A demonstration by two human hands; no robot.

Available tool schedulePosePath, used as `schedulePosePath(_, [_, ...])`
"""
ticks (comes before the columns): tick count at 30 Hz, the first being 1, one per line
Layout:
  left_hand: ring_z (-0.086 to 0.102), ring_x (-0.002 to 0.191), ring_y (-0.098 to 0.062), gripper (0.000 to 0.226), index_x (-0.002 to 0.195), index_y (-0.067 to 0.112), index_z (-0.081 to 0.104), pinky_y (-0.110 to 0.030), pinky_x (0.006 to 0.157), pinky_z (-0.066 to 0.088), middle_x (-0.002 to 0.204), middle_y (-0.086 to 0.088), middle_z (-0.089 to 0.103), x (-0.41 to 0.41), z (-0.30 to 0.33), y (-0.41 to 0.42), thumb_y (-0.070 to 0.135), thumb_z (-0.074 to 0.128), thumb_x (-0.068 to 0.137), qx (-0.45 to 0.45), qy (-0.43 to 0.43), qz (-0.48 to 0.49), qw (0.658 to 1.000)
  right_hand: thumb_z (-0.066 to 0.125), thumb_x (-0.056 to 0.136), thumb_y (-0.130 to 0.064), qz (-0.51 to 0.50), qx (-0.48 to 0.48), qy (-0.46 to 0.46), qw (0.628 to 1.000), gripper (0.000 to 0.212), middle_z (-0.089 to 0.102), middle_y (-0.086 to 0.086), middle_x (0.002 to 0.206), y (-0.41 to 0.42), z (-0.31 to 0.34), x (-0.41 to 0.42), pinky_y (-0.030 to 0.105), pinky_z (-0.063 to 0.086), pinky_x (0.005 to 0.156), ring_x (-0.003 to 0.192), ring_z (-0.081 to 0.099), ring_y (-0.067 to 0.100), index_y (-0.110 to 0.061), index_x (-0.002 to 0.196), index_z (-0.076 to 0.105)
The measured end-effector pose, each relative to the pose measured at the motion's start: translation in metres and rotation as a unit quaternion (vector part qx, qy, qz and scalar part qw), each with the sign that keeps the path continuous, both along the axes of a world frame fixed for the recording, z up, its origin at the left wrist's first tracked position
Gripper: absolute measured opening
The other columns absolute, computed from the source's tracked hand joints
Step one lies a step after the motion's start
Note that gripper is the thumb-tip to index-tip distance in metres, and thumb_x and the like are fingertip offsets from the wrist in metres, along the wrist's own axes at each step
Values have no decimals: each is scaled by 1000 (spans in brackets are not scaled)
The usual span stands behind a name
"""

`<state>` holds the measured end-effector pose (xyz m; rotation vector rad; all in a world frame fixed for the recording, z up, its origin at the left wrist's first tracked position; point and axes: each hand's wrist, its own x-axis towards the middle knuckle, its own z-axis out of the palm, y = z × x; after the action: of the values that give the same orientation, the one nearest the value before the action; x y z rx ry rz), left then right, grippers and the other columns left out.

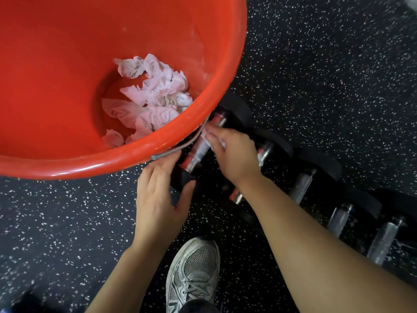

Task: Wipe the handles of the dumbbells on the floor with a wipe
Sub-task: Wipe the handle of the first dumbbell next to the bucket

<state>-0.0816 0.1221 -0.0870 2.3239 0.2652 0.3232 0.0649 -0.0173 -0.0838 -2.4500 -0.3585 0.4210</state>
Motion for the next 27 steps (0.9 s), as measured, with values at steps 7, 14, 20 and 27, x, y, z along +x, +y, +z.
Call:
schedulePosePath(7, [50, 134, -35, 61, 152, 8, 47, -55, 114, 39, 146, -2, 55, -1, -5, -2, 29, 60, 97, 8, 26, -16, 1000, 52, 104, -46, 220, -75, 57, 971, 32, 78, 4, 114, -1, 14, -17, 43, 58, 82, 101, 73, 32, -48, 134, 61])
schedulePosePath(14, [42, 140, -30, 66, 157, 10, 40, -55, 115, 34, 154, 6, 43, 0, -6, 2, 37, 54, 99, 41, 56, -30, 997, 51, 106, -39, -30, -2, 32, 999, 36, 74, -1, 128, -4, 0, 13, 40, 55, 99, 118, 69, 26, -40, 141, 58])
schedulePosePath(20, [40, 138, -29, 66, 157, 10, 39, -53, 115, 32, 152, 4, 44, 0, -9, 1, 37, 53, 98, 48, 59, -27, 997, 52, 104, -43, 166, -19, 47, 985, 26, 78, 1, 113, -5, 6, -17, 41, 58, 82, 101, 74, 31, -44, 128, 61])
schedulePosePath(27, [43, 138, -31, 66, 156, 9, 41, -54, 115, 32, 152, 0, 50, 1, -8, 1, 37, 54, 98, 50, 58, -26, 997, 48, 105, -46, 100, -43, 10, 994, 33, 78, 1, 115, -8, 6, 7, 35, 54, 82, 104, 74, 30, -48, 135, 60])
